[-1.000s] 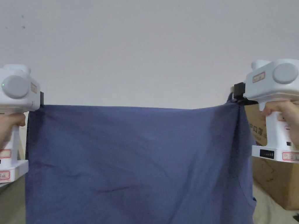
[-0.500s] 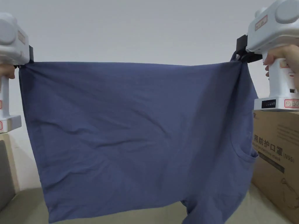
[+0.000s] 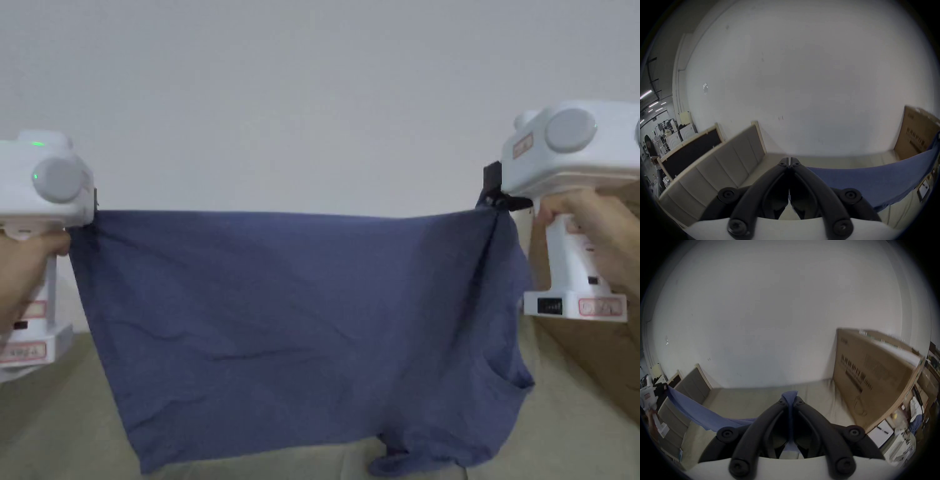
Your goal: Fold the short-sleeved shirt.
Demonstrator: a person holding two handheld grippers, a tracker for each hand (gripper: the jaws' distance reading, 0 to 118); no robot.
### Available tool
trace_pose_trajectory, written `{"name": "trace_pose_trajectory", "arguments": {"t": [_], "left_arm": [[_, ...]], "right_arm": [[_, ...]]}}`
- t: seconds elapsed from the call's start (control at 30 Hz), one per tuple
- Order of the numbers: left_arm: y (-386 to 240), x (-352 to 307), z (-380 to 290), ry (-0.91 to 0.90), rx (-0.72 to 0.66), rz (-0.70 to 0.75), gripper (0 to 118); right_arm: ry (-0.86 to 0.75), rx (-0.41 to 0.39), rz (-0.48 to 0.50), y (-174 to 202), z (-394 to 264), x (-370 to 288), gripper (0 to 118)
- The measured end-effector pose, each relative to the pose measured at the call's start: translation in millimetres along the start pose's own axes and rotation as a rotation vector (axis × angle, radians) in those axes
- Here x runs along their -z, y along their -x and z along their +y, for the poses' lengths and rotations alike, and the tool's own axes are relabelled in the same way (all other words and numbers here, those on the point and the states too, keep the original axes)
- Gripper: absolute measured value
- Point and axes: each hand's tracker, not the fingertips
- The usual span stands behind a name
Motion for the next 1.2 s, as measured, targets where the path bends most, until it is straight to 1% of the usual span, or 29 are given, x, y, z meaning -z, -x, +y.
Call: {"name": "trace_pose_trajectory", "arguments": {"t": [0.07, 0.13, 0.27, 0.3, 0.33, 0.4, 0.43, 0.5, 0.53, 0.57, 0.67, 0.7, 0.77, 0.8, 0.87, 0.9, 0.93, 1.0, 1.03, 1.1, 1.13, 1.17, 1.2], "left_arm": [[-16, 25, -47, 0.057, 0.012, 0.012, 0], [-29, 58, -90, 0.125, 0.021, 0.027, 0], [-45, 114, -163, 0.235, 0.019, 0.026, 0], [-50, 120, -180, 0.259, 0.038, 0.02, 0], [-54, 130, -196, 0.291, 0.047, 0.04, 0], [-56, 142, -220, 0.33, 0.021, 0.005, 0], [-57, 151, -232, 0.354, 0.017, 0.003, 0], [-59, 159, -248, 0.382, 0.04, -0.003, 0], [-62, 156, -251, 0.404, 0.062, 0.005, 0], [-62, 149, -251, 0.395, 0.055, 0.007, 0], [-58, 137, -254, 0.397, 0.059, -0.01, 0], [-51, 145, -254, 0.389, 0.061, -0.009, 0], [-42, 124, -252, 0.368, 0.053, -0.025, 0], [-37, 111, -250, 0.357, 0.054, -0.036, 0], [-24, 86, -248, 0.34, 0.048, -0.046, 0], [-16, 67, -248, 0.333, 0.051, -0.052, 0], [-8, 47, -250, 0.314, 0.048, -0.056, 0], [4, -1, -255, 0.299, 0.047, -0.062, 0], [10, -20, -261, 0.279, 0.049, -0.071, 0], [23, -60, -285, 0.291, 0.048, -0.076, 0], [29, -79, -297, 0.284, 0.043, -0.103, 0], [34, -99, -312, 0.299, 0.045, -0.1, 0], [38, -117, -329, 0.312, 0.059, -0.105, 0]], "right_arm": [[0.062, 0.003, -0.003, -2, -33, 39, 4], [0.129, -0.002, -0.03, -4, -72, 81, 4], [0.238, 0.023, -0.072, -9, -145, 145, 4], [0.254, 0.016, -0.069, -11, -162, 161, 4], [0.275, 0.009, -0.091, -12, -178, 174, 4], [0.321, -0.017, -0.096, -14, -207, 195, 4], [0.342, -0.014, -0.111, -15, -219, 203, 4], [0.379, -0.006, -0.106, -18, -235, 213, 4], [0.397, -0.001, -0.114, -20, -241, 211, 4], [0.391, -0.002, -0.113, -21, -244, 210, 4], [0.391, -0.021, -0.104, -20, -243, 190, 4], [0.381, -0.029, -0.104, -20, -242, 181, 4], [0.366, -0.027, -0.076, -22, -238, 161, 4], [0.35, -0.038, -0.069, -25, -237, 159, 4], [0.319, -0.07, -0.052, -25, -238, 129, 4], [0.306, -0.1, -0.046, -25, -240, 109, 4], [0.27, -0.111, -0.019, -23, -244, 82, 4], [0.275, -0.112, -0.018, -25, -258, 41, 4], [0.245, -0.099, 0.0, -27, -268, 22, 4], [0.253, -0.103, -0.003, -29, -294, -19, 4], [0.228, -0.114, -0.001, -31, -308, -38, 4], [0.229, -0.145, -0.045, -30, -325, -55, 4], [0.23, -0.141, -0.048, -32, -344, -71, 4]]}}
